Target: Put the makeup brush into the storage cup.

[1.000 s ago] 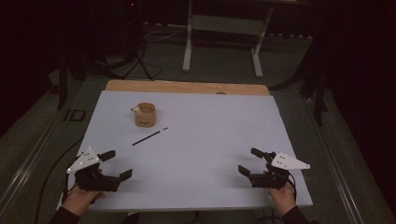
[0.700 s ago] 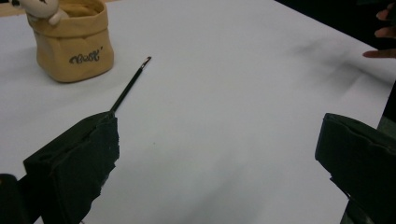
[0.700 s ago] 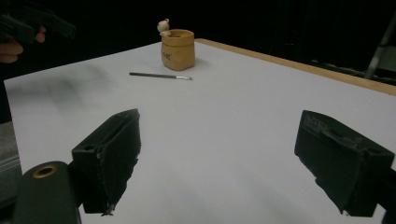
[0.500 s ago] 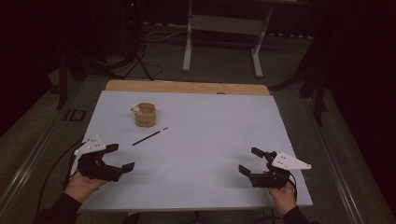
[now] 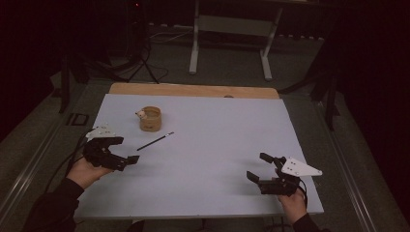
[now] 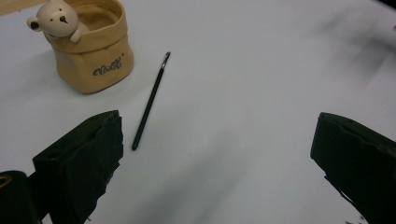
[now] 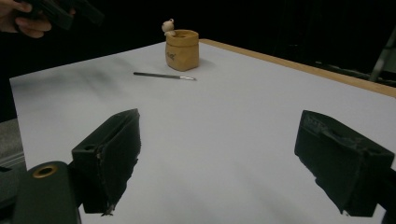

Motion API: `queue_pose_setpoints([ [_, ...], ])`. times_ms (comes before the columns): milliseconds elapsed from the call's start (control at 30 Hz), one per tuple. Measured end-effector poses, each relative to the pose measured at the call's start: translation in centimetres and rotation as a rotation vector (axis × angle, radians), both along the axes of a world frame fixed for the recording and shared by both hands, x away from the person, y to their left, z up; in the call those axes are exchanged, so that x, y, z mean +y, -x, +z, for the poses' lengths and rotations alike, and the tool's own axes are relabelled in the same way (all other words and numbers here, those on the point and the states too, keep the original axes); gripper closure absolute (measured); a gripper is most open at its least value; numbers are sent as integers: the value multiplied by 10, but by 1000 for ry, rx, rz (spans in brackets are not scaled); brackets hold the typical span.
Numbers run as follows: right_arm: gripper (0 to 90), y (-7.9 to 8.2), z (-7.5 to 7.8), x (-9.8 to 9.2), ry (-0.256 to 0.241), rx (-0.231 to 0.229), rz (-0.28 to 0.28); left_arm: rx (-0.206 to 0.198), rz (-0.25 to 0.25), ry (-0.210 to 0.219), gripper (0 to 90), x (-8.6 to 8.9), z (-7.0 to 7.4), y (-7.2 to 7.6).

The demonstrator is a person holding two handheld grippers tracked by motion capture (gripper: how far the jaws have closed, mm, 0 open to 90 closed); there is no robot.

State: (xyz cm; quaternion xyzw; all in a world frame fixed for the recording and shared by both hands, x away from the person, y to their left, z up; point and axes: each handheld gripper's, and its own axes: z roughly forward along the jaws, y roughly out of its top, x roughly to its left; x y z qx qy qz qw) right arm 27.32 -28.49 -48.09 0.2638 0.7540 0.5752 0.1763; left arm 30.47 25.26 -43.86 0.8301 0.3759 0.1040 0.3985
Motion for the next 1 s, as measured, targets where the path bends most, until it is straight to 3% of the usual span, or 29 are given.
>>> queue_pose_setpoints([
  [100, 142, 0, 0, 0, 1, -5, 0, 14, -20, -52, 28, -5, 1, -8],
  [367, 143, 0, 0, 1, 7, -6, 4, 64, -85, -132, 51, -15, 7, -30],
  [633, 142, 0, -1, 1, 4, 0, 7, 92, -141, -198, 147, -23, 13, -52],
  [800, 143, 0, 0, 1, 6, -2, 10, 115, -155, -290, 172, -31, 10, -63],
  [933, 143, 1, 0, 1, 3, -4, 11, 130, -167, -317, 226, -34, 8, -67],
  [967, 142, 0, 0, 1, 3, -3, 10, 150, -180, -339, 226, -36, 7, -72],
  [1000, 143, 0, -1, 1, 3, 1, 10, 157, -188, -347, 281, -36, 7, -73],
])
